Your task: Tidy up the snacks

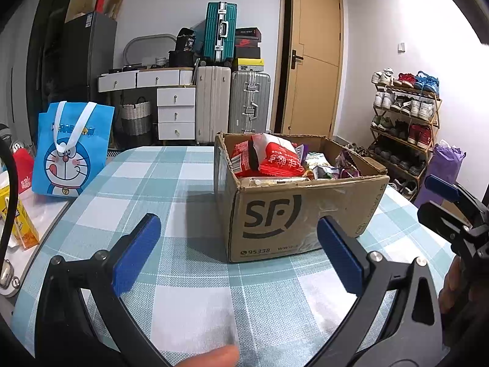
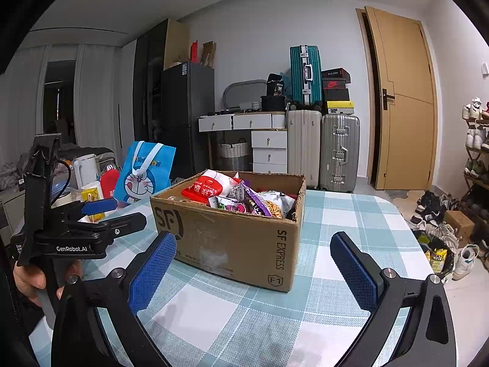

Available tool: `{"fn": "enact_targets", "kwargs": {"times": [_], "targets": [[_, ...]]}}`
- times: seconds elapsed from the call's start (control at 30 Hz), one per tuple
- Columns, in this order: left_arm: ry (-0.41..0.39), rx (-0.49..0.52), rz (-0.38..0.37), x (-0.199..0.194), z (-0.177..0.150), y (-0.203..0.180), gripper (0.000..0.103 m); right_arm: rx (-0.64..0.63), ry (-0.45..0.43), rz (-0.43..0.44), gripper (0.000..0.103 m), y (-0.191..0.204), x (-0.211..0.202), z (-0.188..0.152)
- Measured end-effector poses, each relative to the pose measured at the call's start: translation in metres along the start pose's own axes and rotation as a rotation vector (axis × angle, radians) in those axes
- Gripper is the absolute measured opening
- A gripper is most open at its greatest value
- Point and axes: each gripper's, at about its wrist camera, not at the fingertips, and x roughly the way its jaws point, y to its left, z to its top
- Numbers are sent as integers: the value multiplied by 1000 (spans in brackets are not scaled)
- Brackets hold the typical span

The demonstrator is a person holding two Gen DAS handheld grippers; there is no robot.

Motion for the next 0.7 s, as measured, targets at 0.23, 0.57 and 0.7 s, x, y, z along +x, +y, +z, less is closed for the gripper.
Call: {"fn": "enact_targets", "kwargs": {"times": [0.23, 0.57, 0.7], "targets": [[-1, 1, 0, 0, 0, 0, 102, 0, 0, 0, 103, 0, 0, 0], [-1, 1, -2, -1, -1, 0, 102, 1, 1, 1, 103, 0, 0, 0], [0, 1, 1, 0, -1, 0, 102, 0, 1, 0, 103, 0, 0, 0]]}}
